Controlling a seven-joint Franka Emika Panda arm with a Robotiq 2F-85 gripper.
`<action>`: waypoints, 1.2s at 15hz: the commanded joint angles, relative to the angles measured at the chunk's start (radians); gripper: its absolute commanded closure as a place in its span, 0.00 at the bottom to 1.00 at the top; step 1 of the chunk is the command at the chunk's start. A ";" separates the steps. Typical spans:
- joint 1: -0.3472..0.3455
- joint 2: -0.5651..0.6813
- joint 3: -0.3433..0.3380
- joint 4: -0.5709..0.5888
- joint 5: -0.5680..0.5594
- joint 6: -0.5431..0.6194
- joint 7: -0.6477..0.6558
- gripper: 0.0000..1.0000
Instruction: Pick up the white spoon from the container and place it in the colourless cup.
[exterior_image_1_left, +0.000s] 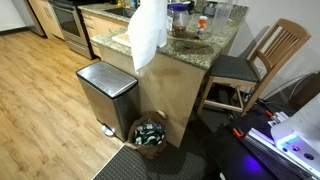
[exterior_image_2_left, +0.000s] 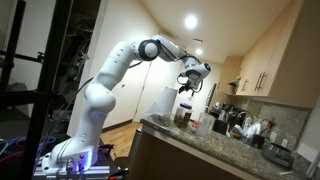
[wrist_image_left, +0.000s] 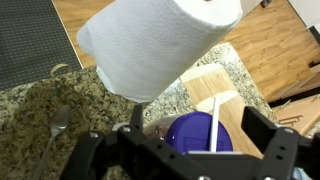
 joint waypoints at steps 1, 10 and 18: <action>0.019 0.024 -0.003 0.001 -0.095 0.125 0.060 0.00; 0.039 0.102 0.030 0.029 -0.335 0.318 0.329 0.00; 0.033 0.139 0.018 0.125 -0.393 0.235 0.498 0.00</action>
